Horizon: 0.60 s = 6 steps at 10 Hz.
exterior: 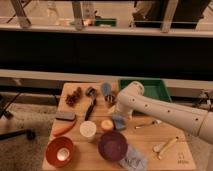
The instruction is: Place sponge in paper cup
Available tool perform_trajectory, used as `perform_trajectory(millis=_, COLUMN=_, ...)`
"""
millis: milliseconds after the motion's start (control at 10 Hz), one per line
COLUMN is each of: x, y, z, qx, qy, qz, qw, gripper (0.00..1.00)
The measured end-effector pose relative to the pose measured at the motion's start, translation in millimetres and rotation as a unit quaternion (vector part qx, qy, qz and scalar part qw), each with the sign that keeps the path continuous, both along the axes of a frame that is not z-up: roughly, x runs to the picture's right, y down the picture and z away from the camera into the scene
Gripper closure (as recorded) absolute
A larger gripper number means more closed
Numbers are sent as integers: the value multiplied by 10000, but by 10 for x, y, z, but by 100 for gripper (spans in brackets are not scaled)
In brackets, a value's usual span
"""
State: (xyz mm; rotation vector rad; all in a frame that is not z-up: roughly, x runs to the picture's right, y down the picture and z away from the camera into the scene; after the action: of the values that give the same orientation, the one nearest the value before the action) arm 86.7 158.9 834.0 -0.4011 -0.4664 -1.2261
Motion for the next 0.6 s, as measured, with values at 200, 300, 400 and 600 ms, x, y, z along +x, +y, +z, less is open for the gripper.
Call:
perform_trajectory(millis=200, x=3, y=29, z=57, qx=-25, qy=-10, qz=-126, qw=9999, gripper=20)
perform_trajectory(millis=300, x=3, y=43, z=80, qx=-40, qy=-4, qz=-177, qw=9998, gripper=20)
perform_trajectory(millis=400, x=-1, y=58, z=100, qx=-46, qy=-2, qz=-207, qw=9998, gripper=20)
perform_trajectory(millis=600, x=1, y=88, z=155, qx=-43, qy=38, qz=-256, qw=9997, gripper=20)
